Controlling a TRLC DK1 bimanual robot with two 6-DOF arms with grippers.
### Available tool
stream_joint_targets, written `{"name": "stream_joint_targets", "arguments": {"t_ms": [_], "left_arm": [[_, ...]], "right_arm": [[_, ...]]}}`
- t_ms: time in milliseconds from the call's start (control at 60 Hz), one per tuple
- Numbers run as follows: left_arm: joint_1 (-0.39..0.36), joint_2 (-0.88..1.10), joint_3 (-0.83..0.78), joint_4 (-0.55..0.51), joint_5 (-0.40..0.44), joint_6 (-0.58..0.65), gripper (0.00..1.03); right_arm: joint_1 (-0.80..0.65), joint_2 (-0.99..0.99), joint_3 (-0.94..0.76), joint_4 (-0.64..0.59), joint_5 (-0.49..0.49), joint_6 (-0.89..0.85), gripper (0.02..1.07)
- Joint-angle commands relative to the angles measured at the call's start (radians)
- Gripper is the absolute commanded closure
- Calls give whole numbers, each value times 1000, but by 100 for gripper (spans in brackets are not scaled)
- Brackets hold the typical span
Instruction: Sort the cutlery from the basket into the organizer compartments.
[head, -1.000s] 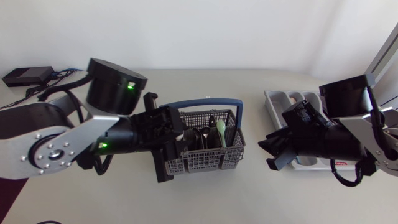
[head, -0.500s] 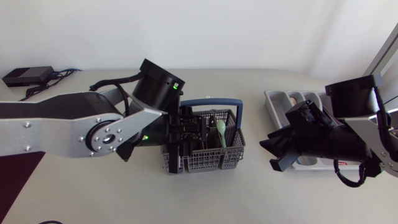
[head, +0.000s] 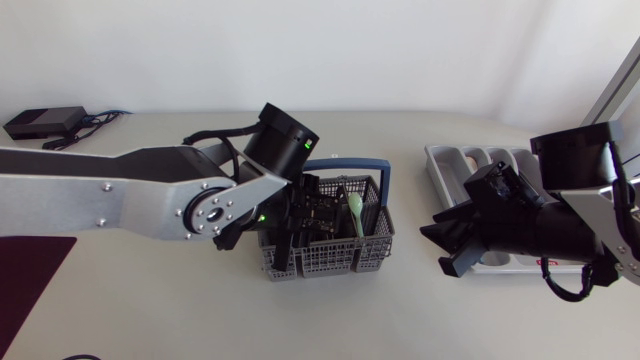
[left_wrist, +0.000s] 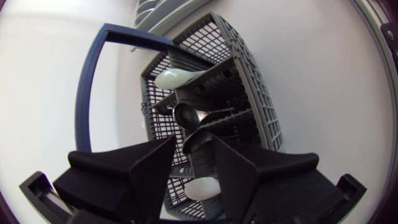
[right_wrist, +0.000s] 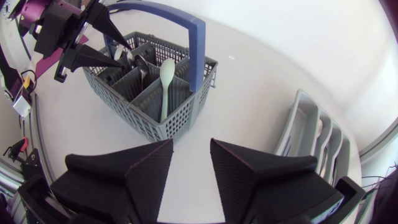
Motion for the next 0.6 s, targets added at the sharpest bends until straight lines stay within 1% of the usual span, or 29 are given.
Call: {"name": "stream_joint_targets", "arguments": {"t_ms": [0,100,183,333,450,583], "left_arm": [[-9,30,40,-15,-13,48,62],[-13,37,48,-27,-15,49,62],[-18,41,62,-58,-15,49,62],[-18,47,64,-59,-15,61,62],[-19,50,62,-59,-13,80,79],[-21,50,62,-59,-13,80,91]], "right_arm": [[-12,-9,-38,7,-8,-23,60],[-15,-17,-42,6,-9,-29,60],[-18,-21,-43,4,-9,-32,60],[-18,-23,-43,3,-12,-32,60],[-18,-23,-42,3,-12,-32,60],[-18,-21,-43,3,-12,-32,60]]}}
